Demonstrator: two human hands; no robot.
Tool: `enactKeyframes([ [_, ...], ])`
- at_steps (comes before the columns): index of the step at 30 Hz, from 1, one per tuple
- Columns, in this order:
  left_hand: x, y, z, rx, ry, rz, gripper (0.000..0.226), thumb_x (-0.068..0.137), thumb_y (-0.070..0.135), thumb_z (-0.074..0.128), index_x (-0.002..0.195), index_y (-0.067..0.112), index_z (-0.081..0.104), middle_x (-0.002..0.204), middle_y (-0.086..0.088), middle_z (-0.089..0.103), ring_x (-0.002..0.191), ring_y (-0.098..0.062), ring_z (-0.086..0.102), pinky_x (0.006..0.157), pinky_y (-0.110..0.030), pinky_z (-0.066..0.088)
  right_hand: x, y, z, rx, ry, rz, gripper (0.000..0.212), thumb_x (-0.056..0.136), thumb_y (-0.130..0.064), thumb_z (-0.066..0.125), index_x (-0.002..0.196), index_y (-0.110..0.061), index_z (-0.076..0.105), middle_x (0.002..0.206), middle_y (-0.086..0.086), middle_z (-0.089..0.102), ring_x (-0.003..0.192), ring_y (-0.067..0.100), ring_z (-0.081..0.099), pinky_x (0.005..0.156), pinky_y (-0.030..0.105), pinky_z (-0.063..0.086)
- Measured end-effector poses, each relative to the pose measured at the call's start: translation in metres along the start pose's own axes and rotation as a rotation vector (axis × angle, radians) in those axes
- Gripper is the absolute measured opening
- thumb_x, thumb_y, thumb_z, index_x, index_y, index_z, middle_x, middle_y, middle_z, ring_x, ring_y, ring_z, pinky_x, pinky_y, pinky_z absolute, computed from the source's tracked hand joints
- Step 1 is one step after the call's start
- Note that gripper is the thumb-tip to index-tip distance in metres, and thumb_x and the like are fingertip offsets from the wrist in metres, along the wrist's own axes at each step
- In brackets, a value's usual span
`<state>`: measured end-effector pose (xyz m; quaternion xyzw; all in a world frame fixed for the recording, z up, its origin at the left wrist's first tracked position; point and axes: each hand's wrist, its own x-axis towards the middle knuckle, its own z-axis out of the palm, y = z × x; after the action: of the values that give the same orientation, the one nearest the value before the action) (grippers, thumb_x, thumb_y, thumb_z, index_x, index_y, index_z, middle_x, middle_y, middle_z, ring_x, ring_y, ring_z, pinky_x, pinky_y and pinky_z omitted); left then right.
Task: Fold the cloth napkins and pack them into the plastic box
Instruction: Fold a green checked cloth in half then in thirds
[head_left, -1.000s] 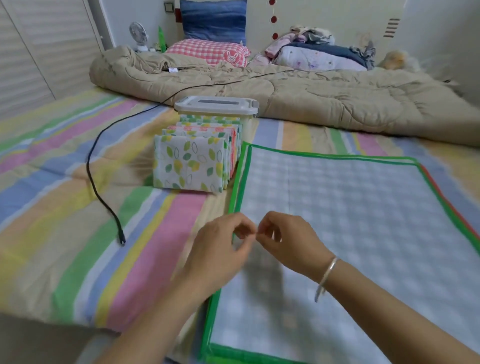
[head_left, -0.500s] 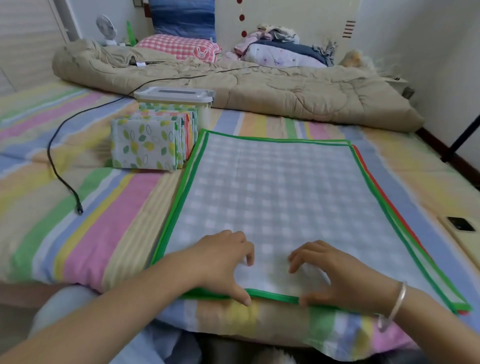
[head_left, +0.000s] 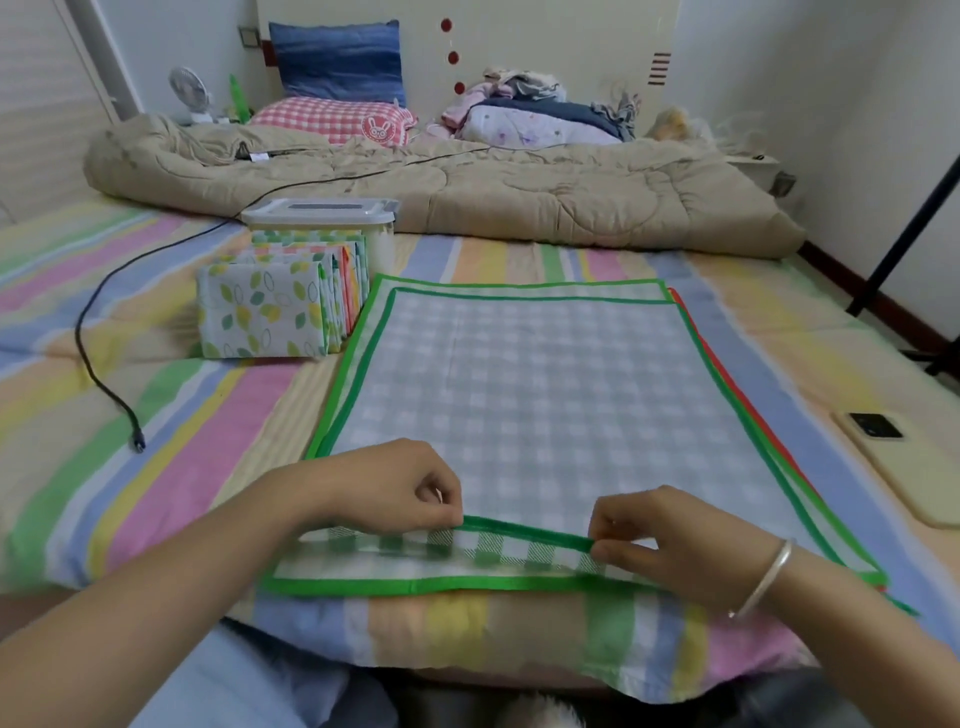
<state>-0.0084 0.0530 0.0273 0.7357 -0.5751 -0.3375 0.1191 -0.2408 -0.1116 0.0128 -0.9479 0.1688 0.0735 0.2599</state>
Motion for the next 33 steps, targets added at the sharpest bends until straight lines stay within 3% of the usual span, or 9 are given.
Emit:
enactKeyframes([
  [2,-0.004,0.009,-0.015,-0.034,-0.081,-0.047,0.022,0.099,0.031,0.059,0.081,0.022,0.068,0.044,0.014,0.043,0.042,-0.005,0.035,0.051,-0.014,0.032,0.001,-0.006,-0.019,-0.013,-0.066,0.029,0.017,0.096,-0.03,0.059,0.08,-0.033,0.055,0.049,-0.026,0.055,0.052,-0.004,0.052,0.057,0.01,0.038],
  [5,0.003,0.019,-0.038,-0.021,0.008,-0.059,0.023,0.099,0.034,0.059,0.08,0.024,0.068,0.044,0.014,0.042,0.042,-0.004,0.036,0.053,-0.018,0.032,0.013,-0.009,-0.05,-0.112,-0.003,0.076,0.018,0.095,-0.033,0.06,0.078,-0.034,0.054,0.048,-0.025,0.054,0.052,-0.003,0.051,0.054,0.013,0.036],
  [7,0.017,0.022,-0.048,0.141,0.203,-0.052,0.02,0.098,0.037,0.06,0.085,0.027,0.07,0.057,0.02,0.059,0.058,0.004,0.054,0.062,-0.017,0.041,0.03,-0.007,-0.065,-0.232,0.131,0.108,0.015,0.094,-0.037,0.06,0.08,-0.036,0.055,0.058,-0.019,0.056,0.061,0.001,0.053,0.057,0.015,0.035],
  [10,0.045,0.016,-0.044,0.546,0.648,-0.023,0.017,0.097,0.036,0.058,0.105,0.026,0.069,0.099,0.013,0.07,0.1,-0.013,0.063,0.109,-0.037,0.038,0.065,0.003,-0.072,-0.325,0.312,0.167,0.011,0.094,-0.04,0.058,0.087,-0.032,0.06,0.081,-0.014,0.063,0.079,0.013,0.058,0.068,0.029,0.045],
  [13,0.062,0.008,-0.025,0.544,0.919,0.159,0.012,0.09,0.023,0.068,0.101,0.02,0.07,0.101,0.006,0.071,0.1,-0.019,0.064,0.117,-0.048,0.03,0.102,0.021,-0.066,-0.322,0.39,0.256,0.015,0.096,-0.039,0.056,0.093,-0.026,0.064,0.093,-0.005,0.069,0.085,0.019,0.062,0.071,0.03,0.049],
  [17,0.069,-0.016,0.008,0.462,0.699,0.142,0.047,0.098,0.045,0.03,0.122,0.028,0.067,0.13,0.011,0.064,0.123,-0.009,0.056,0.122,-0.038,0.019,0.141,0.045,-0.051,-0.28,0.43,0.337,0.012,0.097,-0.037,0.055,0.093,-0.026,0.061,0.097,-0.004,0.068,0.084,0.018,0.059,0.067,0.028,0.044],
  [19,0.071,-0.03,0.015,0.451,0.537,0.06,0.07,0.095,0.059,0.006,0.146,0.033,0.047,0.156,0.014,0.035,0.146,-0.005,0.029,0.125,-0.036,0.005,0.155,0.054,-0.045,-0.276,0.437,0.346,0.013,0.097,-0.037,0.055,0.097,-0.026,0.063,0.1,-0.006,0.067,0.089,0.017,0.058,0.069,0.028,0.044],
  [22,0.075,-0.046,0.022,0.482,0.433,-0.006,0.084,0.085,0.066,-0.021,0.158,0.038,0.011,0.161,0.019,-0.005,0.151,-0.001,-0.009,0.124,-0.035,-0.009,0.17,0.062,-0.038,-0.284,0.441,0.34,0.014,0.097,-0.036,0.055,0.098,-0.026,0.063,0.1,-0.006,0.064,0.093,0.015,0.055,0.07,0.028,0.044],
  [33,0.094,-0.069,0.033,0.545,0.354,-0.023,0.064,0.097,0.065,-0.004,0.153,0.038,-0.022,0.159,0.013,-0.033,0.142,-0.001,-0.035,0.124,-0.04,-0.011,0.188,0.083,-0.025,-0.221,0.506,0.299,0.014,0.096,-0.031,0.058,0.098,-0.021,0.066,0.098,-0.003,0.06,0.098,0.018,0.049,0.078,0.028,0.043],
])
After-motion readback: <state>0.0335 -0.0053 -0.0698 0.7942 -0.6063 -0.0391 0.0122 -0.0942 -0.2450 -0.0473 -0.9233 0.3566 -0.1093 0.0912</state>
